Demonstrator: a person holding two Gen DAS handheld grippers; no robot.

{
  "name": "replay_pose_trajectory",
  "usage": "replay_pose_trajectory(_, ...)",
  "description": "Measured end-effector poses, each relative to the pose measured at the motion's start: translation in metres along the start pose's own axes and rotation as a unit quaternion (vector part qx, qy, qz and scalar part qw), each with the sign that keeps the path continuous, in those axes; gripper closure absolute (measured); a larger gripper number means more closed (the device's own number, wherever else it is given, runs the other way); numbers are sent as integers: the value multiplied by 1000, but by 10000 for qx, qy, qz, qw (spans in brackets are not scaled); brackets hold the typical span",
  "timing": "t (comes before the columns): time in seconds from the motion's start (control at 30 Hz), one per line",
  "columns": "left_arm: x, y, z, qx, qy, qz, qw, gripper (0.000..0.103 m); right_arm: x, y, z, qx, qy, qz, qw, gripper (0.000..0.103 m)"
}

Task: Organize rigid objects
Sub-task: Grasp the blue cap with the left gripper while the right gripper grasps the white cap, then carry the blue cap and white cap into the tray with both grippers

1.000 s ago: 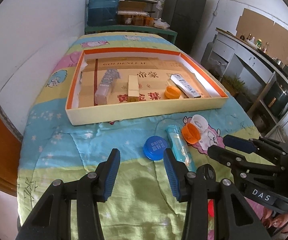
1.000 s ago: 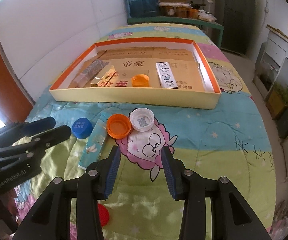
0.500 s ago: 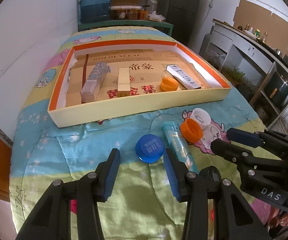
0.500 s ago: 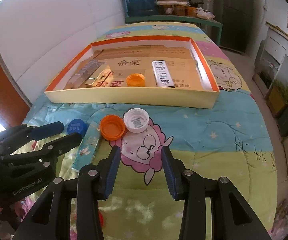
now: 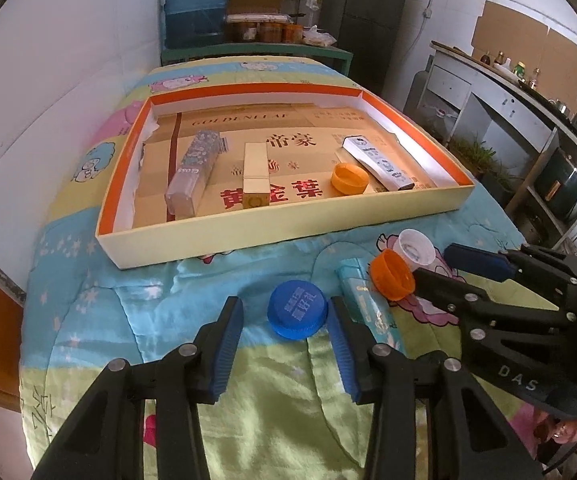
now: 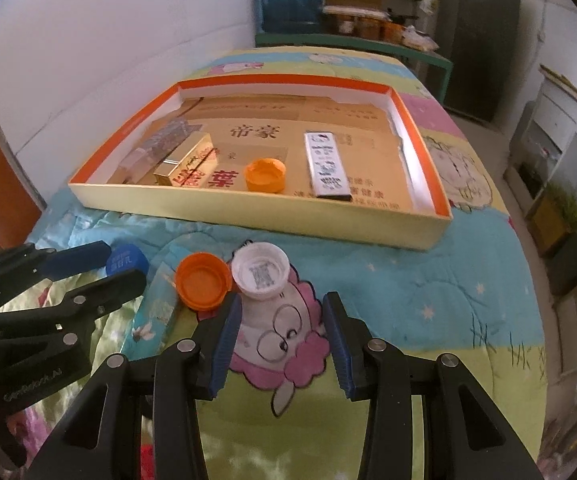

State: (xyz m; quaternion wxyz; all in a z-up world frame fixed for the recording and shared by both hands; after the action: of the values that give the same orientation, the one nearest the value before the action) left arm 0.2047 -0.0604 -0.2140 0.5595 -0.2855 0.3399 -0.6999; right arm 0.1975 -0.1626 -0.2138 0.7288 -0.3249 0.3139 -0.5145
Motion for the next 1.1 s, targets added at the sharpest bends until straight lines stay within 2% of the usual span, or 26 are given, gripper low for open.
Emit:
replay_pose_trajectory(0.23,-4,0,1,36,-57,-33,10000,65,-5,9,8,-1,-159,13,9999,60)
replay_pose_trajectory(0.33,-6,0,1,57,-72,10,10000,72,-8,12,11,4,-198,33,9998,60)
replay_pose_trajectory(0.4,-8,0,2,61,-101,-30,9999,72,-9,13,12,9,-180,69,9998,66)
replay_pose_trajectory(0.43,-8,0,2,62,-108,-42,9999,72,-9,13,12,16,-180,75,9998,73)
replay_pose_trajectory(1.1,-10,-19,9,263,-248,-144,9992,72,-8,-13,16,205,-21,121,9997,73)
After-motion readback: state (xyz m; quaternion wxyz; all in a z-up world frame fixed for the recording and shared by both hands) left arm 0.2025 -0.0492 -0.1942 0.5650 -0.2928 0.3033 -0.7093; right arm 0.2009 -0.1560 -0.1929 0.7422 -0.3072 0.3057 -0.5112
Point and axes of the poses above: each gripper's, at about its wrist camera, not at the fingertips, and y roughly the way its jaws point, x to its right, z to its top, the point moved 9 cm from there along y, roughly the way its jaws point, and after that the axes turned 6 degrees about z, right-handed, at the moved point
